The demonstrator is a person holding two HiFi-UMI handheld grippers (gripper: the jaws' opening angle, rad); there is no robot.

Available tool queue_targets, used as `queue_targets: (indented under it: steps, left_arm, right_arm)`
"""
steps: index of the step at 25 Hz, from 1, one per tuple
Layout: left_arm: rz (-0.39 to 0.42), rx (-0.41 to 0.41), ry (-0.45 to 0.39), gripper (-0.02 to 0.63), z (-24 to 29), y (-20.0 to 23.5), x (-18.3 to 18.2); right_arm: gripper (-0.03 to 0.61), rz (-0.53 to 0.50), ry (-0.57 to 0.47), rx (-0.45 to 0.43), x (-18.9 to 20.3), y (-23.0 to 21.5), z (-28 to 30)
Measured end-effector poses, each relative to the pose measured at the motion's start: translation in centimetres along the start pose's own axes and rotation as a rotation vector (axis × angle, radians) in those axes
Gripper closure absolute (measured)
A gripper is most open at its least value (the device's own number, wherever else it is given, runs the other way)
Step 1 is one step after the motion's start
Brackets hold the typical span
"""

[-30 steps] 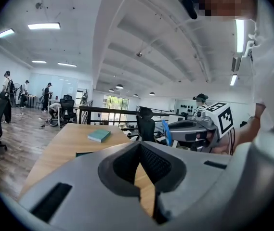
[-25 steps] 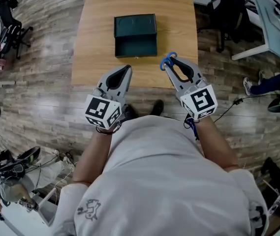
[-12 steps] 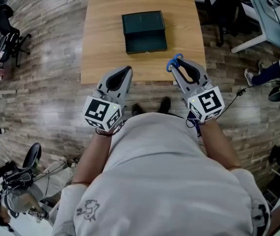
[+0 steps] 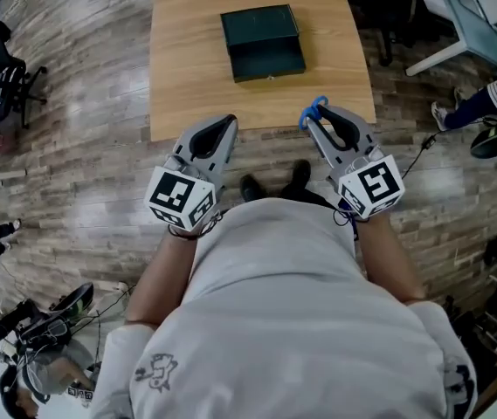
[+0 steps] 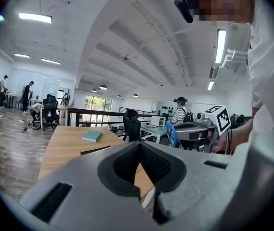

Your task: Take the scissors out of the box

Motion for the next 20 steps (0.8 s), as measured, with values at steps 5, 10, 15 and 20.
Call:
queue_targets:
  steps: [5, 10, 15, 20]
  left_arm:
    - [-0.003, 0.016, -0.007, 0.609, -0.9, -0.6, 0.4]
    - [0.006, 0.011, -0.019, 0.609, -0.8, -3.1, 0.3]
    - [0.001, -0.004, -0.025, 0.609, 0.2, -6.7, 0.7]
    - [0.000, -0.027, -0.020, 0.609, 0.6, -11.0, 1.6]
  right_arm:
    - [0.483, -0.012, -0.004, 0.015, -0.3, 1.0, -1.4]
    - [0.483, -0.022, -0.010, 0.007, -0.6, 0.7, -4.1]
    - [0.483, -0.020, -0.020, -0.030, -0.9, -0.1, -6.8]
    - [0.483, -0.014, -0.023, -0.057, -1.0, -0.9, -10.9]
Point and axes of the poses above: the fingertips, and each gripper's own axes: z forward along the fingers, y to its left, x out of its underside, the point moved 3 cm from there along -z, backward along the fingers, and after that the axes turned 14 degrees about -y, right-handed, at the moved point
